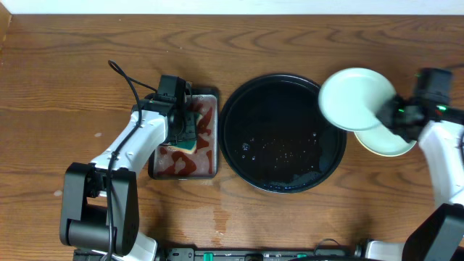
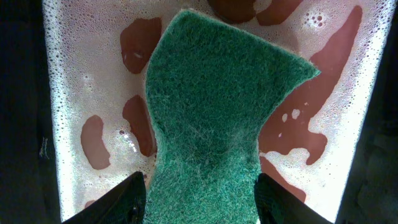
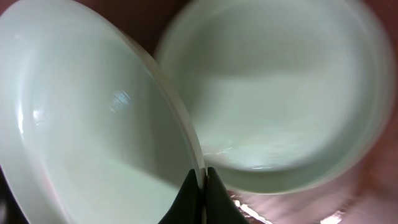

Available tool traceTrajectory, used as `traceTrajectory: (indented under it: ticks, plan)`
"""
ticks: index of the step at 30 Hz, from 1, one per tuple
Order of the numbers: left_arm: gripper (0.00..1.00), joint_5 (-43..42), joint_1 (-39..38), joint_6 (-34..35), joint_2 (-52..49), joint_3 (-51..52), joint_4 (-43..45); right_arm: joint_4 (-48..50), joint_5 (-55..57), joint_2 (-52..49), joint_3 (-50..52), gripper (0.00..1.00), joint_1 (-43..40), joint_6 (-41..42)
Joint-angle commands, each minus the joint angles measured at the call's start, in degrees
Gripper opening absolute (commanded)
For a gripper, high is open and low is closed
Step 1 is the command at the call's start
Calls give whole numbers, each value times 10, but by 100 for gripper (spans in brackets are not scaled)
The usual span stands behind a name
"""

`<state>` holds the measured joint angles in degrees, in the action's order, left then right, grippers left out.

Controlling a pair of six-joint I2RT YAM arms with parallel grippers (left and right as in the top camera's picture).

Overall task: Clean dirty plates on tray and stack at the side
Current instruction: 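Lower the pale green plate onto the plate stack and release it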

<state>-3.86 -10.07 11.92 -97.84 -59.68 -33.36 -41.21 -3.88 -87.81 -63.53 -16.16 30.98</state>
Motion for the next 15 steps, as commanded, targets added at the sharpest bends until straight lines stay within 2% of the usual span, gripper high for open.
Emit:
traceTrajectory:
  ticks: [1, 8, 15]
  plan:
    - [57, 9, 2, -5, -4, 2, -2, -12, -19, -1, 6, 1, -59, 18]
    - [57, 9, 2, -5, -4, 2, -2, 3, -20, -1, 38, 1, -156, 17]
    - [57, 9, 2, -5, -4, 2, -2, 23, -19, -3, 57, 1, -181, 13]
